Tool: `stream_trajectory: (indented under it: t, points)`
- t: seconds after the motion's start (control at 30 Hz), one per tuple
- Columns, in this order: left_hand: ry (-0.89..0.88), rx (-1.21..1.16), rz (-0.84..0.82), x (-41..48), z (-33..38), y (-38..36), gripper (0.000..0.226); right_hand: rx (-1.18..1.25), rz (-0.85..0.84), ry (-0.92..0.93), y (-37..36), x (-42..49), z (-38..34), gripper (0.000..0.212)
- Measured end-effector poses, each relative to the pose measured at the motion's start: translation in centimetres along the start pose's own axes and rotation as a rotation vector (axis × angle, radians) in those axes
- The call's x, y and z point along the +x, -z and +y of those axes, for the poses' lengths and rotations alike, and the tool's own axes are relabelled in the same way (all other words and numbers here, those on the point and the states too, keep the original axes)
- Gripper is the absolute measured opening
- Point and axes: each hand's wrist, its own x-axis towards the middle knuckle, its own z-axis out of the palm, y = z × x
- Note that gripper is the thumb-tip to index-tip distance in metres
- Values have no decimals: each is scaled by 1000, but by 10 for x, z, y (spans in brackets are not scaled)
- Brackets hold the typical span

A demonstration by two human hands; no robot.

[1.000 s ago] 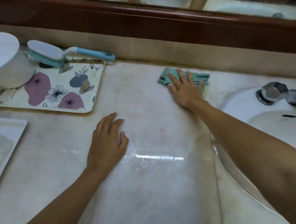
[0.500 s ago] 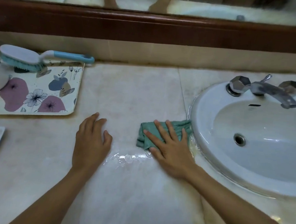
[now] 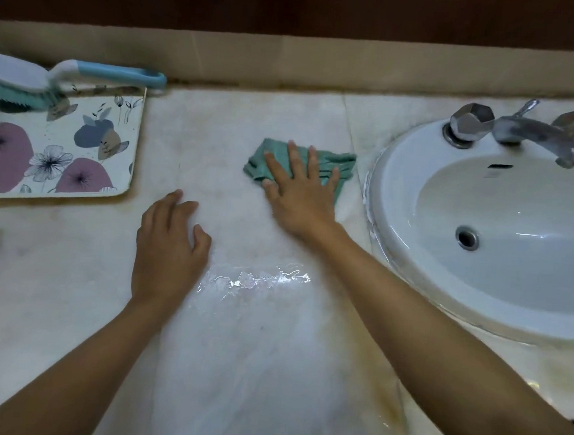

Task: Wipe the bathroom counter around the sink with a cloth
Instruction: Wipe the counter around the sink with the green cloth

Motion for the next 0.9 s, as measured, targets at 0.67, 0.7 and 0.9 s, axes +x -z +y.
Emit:
stream_trajectory:
  t: [0.67, 0.7, 0.9]
  points:
    - [-12, -7, 22, 1, -2, -1, 38, 36, 55, -195, 9, 5, 15, 54]
    - [-10, -7, 19, 1, -3, -1, 39, 33, 67, -152, 0, -22, 6, 54]
    - [-18, -8, 15, -1, -2, 0, 37, -121, 23, 108, -16, -156, 47, 53]
